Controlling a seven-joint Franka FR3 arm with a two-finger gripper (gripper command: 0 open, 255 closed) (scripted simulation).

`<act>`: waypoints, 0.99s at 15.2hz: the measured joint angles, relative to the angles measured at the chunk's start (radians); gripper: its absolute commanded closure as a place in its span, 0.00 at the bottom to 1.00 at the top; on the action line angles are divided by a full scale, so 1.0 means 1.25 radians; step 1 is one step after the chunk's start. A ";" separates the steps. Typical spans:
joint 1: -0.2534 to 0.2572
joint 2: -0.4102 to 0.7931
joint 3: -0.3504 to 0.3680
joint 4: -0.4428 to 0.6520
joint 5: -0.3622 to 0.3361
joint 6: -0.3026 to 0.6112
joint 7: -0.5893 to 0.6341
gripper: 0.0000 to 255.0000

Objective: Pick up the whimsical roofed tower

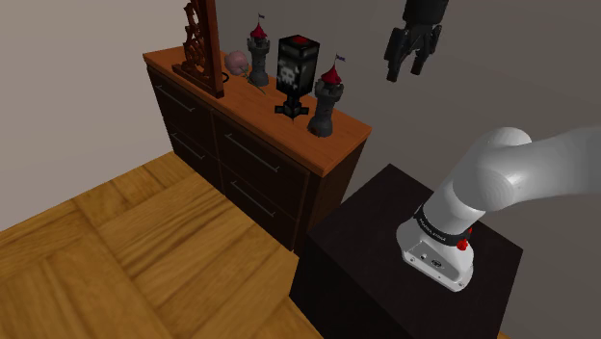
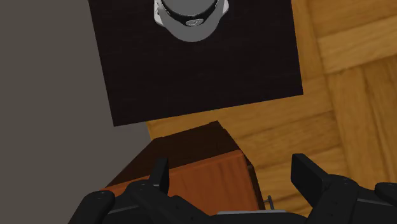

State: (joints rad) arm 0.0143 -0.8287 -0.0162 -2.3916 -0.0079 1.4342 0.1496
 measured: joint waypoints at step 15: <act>0.005 0.341 -0.119 0.204 -0.031 0.210 -0.184 0.00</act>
State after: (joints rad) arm 0.0212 -0.4024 -0.1650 -2.1370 -0.0468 1.6965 -0.0801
